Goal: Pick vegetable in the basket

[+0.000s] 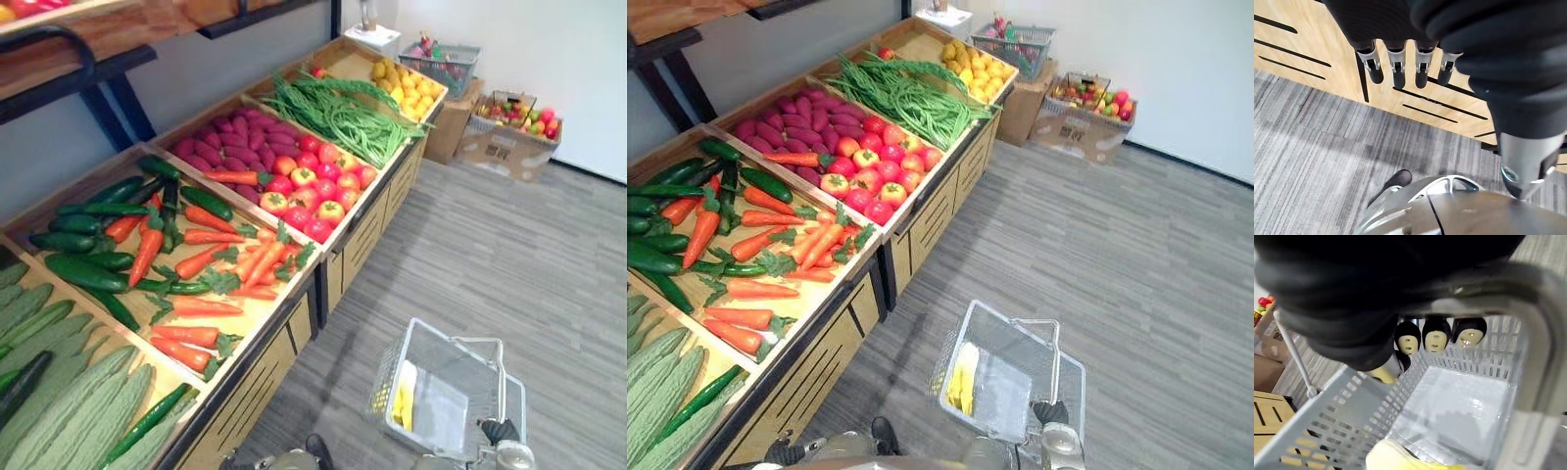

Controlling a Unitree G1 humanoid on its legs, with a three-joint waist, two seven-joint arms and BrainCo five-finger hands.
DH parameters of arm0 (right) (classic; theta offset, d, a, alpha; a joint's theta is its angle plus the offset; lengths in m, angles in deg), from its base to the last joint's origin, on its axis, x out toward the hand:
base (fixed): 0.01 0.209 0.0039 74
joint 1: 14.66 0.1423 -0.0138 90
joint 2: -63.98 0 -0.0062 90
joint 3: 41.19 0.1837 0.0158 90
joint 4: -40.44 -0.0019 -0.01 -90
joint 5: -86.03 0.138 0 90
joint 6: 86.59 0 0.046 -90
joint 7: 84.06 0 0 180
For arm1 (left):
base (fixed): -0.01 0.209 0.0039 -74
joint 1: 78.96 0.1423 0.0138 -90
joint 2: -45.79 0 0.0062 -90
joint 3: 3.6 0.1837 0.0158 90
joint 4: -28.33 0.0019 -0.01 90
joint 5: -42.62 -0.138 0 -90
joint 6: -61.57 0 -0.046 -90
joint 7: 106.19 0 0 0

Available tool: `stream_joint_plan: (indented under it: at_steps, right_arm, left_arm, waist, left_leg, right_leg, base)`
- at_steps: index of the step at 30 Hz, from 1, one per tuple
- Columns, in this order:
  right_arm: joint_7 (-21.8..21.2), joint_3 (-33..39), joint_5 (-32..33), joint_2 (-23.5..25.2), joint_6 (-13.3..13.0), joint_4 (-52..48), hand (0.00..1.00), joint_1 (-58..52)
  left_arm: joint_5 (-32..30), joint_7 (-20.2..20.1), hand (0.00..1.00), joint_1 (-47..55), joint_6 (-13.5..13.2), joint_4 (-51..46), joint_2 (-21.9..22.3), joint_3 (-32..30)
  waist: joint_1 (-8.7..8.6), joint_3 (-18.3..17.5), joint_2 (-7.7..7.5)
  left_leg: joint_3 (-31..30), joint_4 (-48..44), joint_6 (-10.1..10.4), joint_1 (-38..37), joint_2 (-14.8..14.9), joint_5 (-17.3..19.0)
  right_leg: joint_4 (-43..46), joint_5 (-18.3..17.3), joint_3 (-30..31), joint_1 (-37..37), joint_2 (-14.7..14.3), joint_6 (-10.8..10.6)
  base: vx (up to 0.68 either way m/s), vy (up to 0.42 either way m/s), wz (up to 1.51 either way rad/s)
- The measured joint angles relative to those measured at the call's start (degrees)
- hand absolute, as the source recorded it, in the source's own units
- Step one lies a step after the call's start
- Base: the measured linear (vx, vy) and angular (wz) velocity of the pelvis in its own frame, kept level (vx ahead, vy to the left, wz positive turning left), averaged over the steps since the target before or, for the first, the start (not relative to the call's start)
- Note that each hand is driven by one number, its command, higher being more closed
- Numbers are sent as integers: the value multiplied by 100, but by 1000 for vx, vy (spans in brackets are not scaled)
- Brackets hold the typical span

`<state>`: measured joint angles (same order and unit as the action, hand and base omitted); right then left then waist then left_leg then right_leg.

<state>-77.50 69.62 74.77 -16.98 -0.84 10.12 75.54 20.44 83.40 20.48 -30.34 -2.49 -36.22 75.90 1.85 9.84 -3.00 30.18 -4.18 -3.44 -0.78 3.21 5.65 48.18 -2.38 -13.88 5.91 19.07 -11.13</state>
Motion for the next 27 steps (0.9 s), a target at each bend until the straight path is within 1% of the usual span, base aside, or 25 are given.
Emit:
stream_joint_plan:
  at_steps: [2, 3, 4, 5, 6, 7, 8, 9, 11, 12, 13, 14, 15, 16, 17, 18, 19, 20, 21, 22, 23, 24, 25, 26, 27]
  right_arm:
    - [0, 27, -1, 3, -12, 8, 100, -44]
    - [0, 35, -1, 3, -25, 12, 100, -41]
    - [2, 123, 1, 3, -17, 46, 100, -19]
    - [9, 177, 3, 3, -19, 115, 100, -8]
    - [10, 204, 3, 4, -25, 165, 100, 7]
    - [8, 303, 5, 20, -15, 216, 100, 28]
    - [7, 398, 5, 24, -14, 250, 100, 18]
    - [3, 444, 4, 25, -13, 279, 100, 18]
    - [-13, 625, 5, 41, 2, 322, 100, 18]
    - [-16, 625, 5, 44, 7, 323, 100, 17]
    - [-30, 624, 5, 58, 16, 328, 100, 5]
    - [-46, 618, 5, 79, 27, 366, 100, -1]
    - [-66, 617, 0, 78, 31, 443, 100, -34]
    - [-54, 625, 2, -114, 57, 447, 100, -14]
    - [-69, 607, -1, -214, 54, 432, 100, -4]
    - [-72, 579, -6, -371, 51, 428, 100, 22]
    - [-78, 563, -12, -385, 48, 430, 100, 39]
    - [-82, 514, -14, -362, 54, 444, 100, 124]
    - [-88, 468, -15, -349, 53, 448, 100, 143]
    - [-83, 355, -15, -338, 50, 463, 100, 142]
    - [-69, 359, -13, -330, 52, 497, 100, 129]
    - [-60, 364, -9, -341, 55, 528, 100, 108]
    - [-48, 368, -7, -355, 62, 560, 100, 40]
    - [-17, 364, -4, -372, 67, 559, 100, -32]
    - [8, 360, -3, -377, 80, 559, 100, -60]
  left_arm:
    - [-22, 3, 0, -27, 7, -6, -43, -44]
    - [-20, 6, 0, -38, 8, -19, -41, -82]
    - [-18, 7, 0, -70, 7, -20, -35, -140]
    - [-18, 9, 0, -83, 5, -20, -31, -227]
    - [-17, 16, 0, -87, 4, -20, -32, -278]
    - [-16, 19, 0, -86, 2, -7, -31, -359]
    - [-9, 18, 0, -84, 1, 11, -47, -439]
    - [-1, 21, 0, -82, 2, 20, -61, -482]
    - [119, 22, 0, -86, -3, 21, -91, -622]
    - [127, 25, 0, -81, -3, 28, -91, -642]
    - [129, 27, 0, -65, -5, 57, -98, -677]
    - [134, 26, 0, -47, -7, 99, -125, -680]
    - [147, 27, 0, -43, -5, 186, -197, -709]
    - [195, 61, 0, -134, -8, 255, 47, -794]
    - [193, 64, 0, -132, -33, 243, 158, -832]
    - [193, 68, 0, -124, -46, 244, 228, -850]
    - [193, 77, 0, -120, -50, 242, 233, -883]
    - [194, 89, 0, -93, -43, 244, 242, -1033]
    - [195, 102, 0, -79, -40, 240, 242, -1081]
    - [344, 141, 0, -79, -35, 235, 249, -1088]
    - [477, 151, 0, -117, -33, 194, 249, -1125]
    - [525, 148, 0, -132, -27, 184, 246, -1117]
    - [536, 150, 0, -158, -9, 176, 247, -1075]
    - [539, 150, 0, -174, 1, 173, 241, -965]
    - [539, 146, 0, -195, 4, 170, 246, -832]
  waist:
    - [-19, -19, -53]
    - [-24, -19, -62]
    - [-18, -25, -73]
    - [-19, -26, -70]
    - [-17, -25, -68]
    - [-7, -24, -61]
    - [-8, -22, -60]
    - [-7, -23, -64]
    - [3, -30, -100]
    - [3, -21, -114]
    - [4, -17, -197]
    - [7, -19, -319]
    - [-6, -42, -454]
    - [21, -17, -146]
    - [28, -30, 38]
    - [-10, -52, 229]
    - [-1, -54, 258]
    - [11, -81, 288]
    - [8, -101, 286]
    - [-13, -78, 185]
    - [-64, -93, 219]
    - [-106, -69, 171]
    - [-167, -54, 146]
    - [-170, -55, 148]
    - [-178, -53, 146]
  left_leg:
    - [-258, 13, 69, -101, 34, 46]
    - [-322, 13, 83, -115, 41, 53]
    - [-450, 8, 120, -132, 64, 73]
    - [-607, -12, 187, -139, 116, 95]
    - [-676, -19, 220, -143, 156, 102]
    - [-836, -25, 325, -143, 253, 108]
    - [-1056, -32, 445, -142, 359, 114]
    - [-1163, -37, 521, -144, 422, 117]
    - [-1579, -49, 862, -156, 673, 144]
    - [-1688, -49, 971, -165, 737, 149]
    - [-1877, -37, 1197, -202, 822, 158]
    - [-2025, 2, 1333, -232, 830, 137]
    - [-2177, 16, 1540, -262, 837, 156]
    - [-2358, 137, 1619, -342, 1226, 60]
    - [-2315, 231, 1649, -358, 1345, -139]
    - [-2201, 366, 1690, -367, 1555, -382]
    - [-2169, 447, 1747, -395, 1634, -566]
    - [-2144, 490, 1723, -384, 1748, -901]
    - [-2154, 429, 1661, -314, 1787, -1014]
    - [-2139, 239, 1391, -52, 1836, -1219]
    - [-2021, 68, 1062, 173, 1857, -1467]
    - [-1849, -10, 935, 266, 1869, -1560]
    - [-1292, -260, 882, 369, 1863, -1571]
    - [-767, -447, 1027, 323, 1778, -1393]
    - [-440, -398, 1038, 242, 1600, -1268]
  right_leg:
    - [-58, -577, -333, 217, 12, 65]
    - [-248, -652, -394, 246, 9, 111]
    - [-726, -698, -454, 297, 1, 188]
    - [-1345, -700, -426, 298, -51, 195]
    - [-1698, -688, -371, 301, -105, 176]
    - [-2356, -623, -170, 309, -219, 97]
    - [-2900, -562, 31, 310, -292, 90]
    - [-3115, -490, 88, 319, -312, 80]
    - [-3817, -82, 220, 396, -318, 95]
    - [-4005, 34, 277, 402, -323, 97]
    - [-4294, 214, 427, 399, -322, 92]
    - [-4407, 250, 608, 365, -311, 68]
    - [-4256, 706, 786, 385, -305, -27]
    - [-3777, 357, 560, 445, -628, 102]
    - [-3487, 96, 384, 523, -751, 168]
    - [-3187, -188, 177, 579, -916, 324]
    - [-3055, -311, 119, 611, -974, 388]
    - [-2856, -498, 31, 644, -1064, 556]
    - [-2808, -567, -39, 646, -1084, 607]
    - [-2804, -644, -263, 601, -1080, 710]
    - [-2880, -688, -560, 460, -1036, 787]
    - [-2948, -699, -715, 363, -1022, 810]
    - [-3061, -727, -1008, 113, -964, 860]
    - [-3178, -732, -1177, -113, -929, 868]
    - [-3298, -732, -1339, -310, -889, 868]
  base:
    - [151, -18, 48]
    - [161, -76, 53]
    - [170, -121, 56]
    - [174, -141, 54]
    - [186, -182, 58]
    - [255, -275, 67]
    - [267, -301, 73]
    - [293, -356, 82]
    - [265, -364, 81]
    - [265, -427, 82]
    - [251, -506, 76]
    - [288, -660, 91]
    - [247, -557, 85]
    - [264, -462, 79]
    - [288, -348, 75]
    - [272, -338, 54]
    - [245, -344, 43]
    - [167, -293, 22]
    - [193, -371, 44]
    - [235, -412, 78]
    - [196, -337, 95]
    - [188, -267, 116]
    - [145, -143, 105]
    - [195, -150, 110]
    - [148, -57, 74]
